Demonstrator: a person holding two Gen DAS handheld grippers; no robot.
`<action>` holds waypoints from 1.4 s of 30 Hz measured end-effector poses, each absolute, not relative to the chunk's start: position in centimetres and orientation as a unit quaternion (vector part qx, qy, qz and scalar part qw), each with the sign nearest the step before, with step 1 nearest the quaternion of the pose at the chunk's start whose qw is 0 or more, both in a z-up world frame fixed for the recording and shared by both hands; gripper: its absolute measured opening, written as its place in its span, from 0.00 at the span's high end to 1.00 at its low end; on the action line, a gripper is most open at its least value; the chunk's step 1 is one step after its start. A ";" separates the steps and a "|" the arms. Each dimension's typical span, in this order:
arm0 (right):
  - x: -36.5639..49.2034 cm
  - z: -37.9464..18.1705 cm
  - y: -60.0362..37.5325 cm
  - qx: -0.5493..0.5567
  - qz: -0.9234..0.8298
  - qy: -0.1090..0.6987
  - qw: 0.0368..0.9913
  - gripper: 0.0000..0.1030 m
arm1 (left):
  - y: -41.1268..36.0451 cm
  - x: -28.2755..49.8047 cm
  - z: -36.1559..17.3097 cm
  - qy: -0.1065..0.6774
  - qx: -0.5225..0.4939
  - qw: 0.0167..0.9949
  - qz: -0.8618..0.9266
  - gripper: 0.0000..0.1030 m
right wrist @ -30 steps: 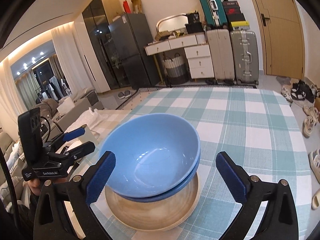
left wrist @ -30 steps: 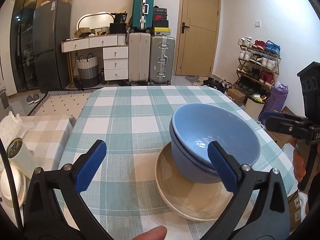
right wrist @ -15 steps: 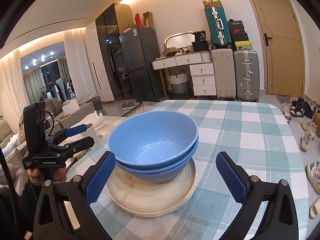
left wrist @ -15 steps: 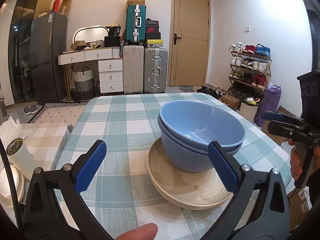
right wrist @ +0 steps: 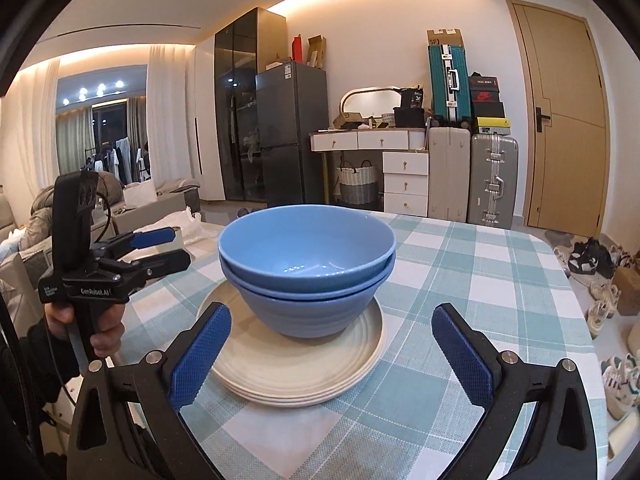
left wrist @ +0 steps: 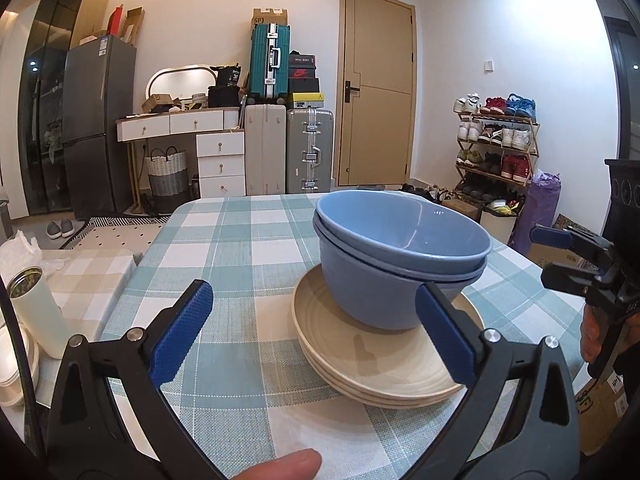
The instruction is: Organize plates and bowls
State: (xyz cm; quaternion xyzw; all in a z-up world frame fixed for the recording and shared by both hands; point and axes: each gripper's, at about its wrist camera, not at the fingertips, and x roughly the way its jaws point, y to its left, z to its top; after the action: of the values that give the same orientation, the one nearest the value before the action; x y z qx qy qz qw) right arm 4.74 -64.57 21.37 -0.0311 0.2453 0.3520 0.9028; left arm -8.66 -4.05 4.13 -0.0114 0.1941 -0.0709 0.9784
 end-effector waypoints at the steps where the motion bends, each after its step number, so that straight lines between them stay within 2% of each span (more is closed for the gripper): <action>1: 4.7 21.2 -64.5 -0.032 0.353 0.243 0.903 0.01 | -3.9 -8.6 4.0 0.192 -0.014 0.979 -0.070 0.02; 16: 4.0 20.1 -64.0 -0.044 0.356 0.219 0.908 0.01 | -2.9 -6.8 2.3 0.176 -0.014 0.982 -0.062 0.02; 42: 4.1 18.5 -63.5 -0.040 0.367 0.234 0.900 0.01 | -3.7 -6.0 1.0 0.178 -0.008 0.981 -0.074 0.02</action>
State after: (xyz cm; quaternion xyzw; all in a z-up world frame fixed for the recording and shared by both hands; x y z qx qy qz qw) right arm 4.08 -63.50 18.45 -0.0395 0.2336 0.3666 0.8997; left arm -5.96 -3.73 1.04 -0.0076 0.1777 -0.0745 0.9812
